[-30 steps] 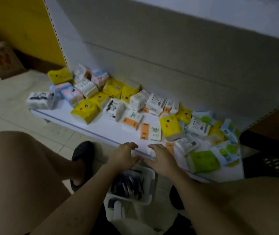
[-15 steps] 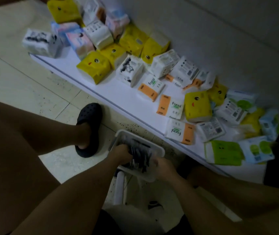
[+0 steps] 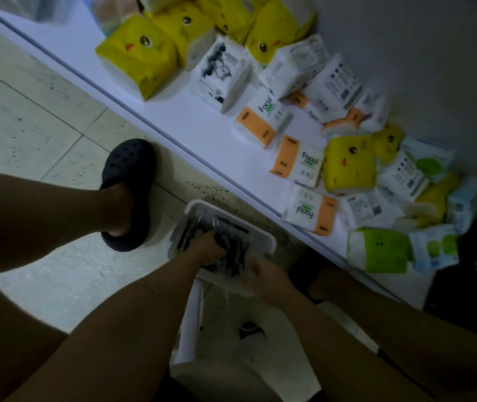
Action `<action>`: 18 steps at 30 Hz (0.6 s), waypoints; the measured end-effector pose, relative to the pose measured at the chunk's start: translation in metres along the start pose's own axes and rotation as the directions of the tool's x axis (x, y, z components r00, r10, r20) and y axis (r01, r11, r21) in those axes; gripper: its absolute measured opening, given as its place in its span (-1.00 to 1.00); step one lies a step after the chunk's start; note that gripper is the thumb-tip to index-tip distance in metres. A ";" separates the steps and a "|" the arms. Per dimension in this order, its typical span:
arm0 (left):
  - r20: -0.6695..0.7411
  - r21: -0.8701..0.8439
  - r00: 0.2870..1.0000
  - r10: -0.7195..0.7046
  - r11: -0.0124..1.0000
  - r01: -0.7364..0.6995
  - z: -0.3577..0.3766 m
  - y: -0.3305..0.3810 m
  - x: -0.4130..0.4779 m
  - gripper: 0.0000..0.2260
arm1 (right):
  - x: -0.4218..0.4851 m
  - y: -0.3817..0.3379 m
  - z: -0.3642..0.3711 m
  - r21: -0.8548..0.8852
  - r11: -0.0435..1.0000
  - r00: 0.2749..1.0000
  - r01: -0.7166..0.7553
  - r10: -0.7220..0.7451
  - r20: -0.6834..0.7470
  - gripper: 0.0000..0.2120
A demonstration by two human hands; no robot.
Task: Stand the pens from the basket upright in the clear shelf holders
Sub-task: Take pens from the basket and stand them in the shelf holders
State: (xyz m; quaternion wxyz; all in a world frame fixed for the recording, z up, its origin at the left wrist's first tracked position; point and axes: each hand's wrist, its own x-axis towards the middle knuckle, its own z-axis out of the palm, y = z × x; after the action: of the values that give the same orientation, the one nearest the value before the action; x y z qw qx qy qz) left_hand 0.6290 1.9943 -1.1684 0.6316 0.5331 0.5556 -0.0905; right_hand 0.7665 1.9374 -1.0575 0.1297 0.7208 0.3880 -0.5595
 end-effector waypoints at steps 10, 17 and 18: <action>0.016 -0.327 0.996 -0.088 0.941 0.088 -0.010 -0.003 0.018 -0.61 | 0.025 -0.006 0.001 0.129 0.992 0.998 0.014 -0.007 -0.058 -0.59; -0.198 -0.250 0.979 -0.046 0.968 -0.005 0.003 0.001 0.001 -0.82 | 0.034 -0.011 0.002 0.126 0.990 0.996 0.060 -0.051 -0.078 -0.61; -0.205 -0.220 0.978 -0.033 0.975 -0.013 0.004 0.006 -0.004 -0.83 | 0.035 -0.011 0.002 0.136 0.989 0.996 0.065 -0.055 -0.076 -0.65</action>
State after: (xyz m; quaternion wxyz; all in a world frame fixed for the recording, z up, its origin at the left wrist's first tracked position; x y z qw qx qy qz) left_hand 0.6340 1.9916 -1.1631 0.6248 0.4638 0.6277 0.0245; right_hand 0.7596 1.9585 -1.0874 0.0484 0.7357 0.3742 -0.5624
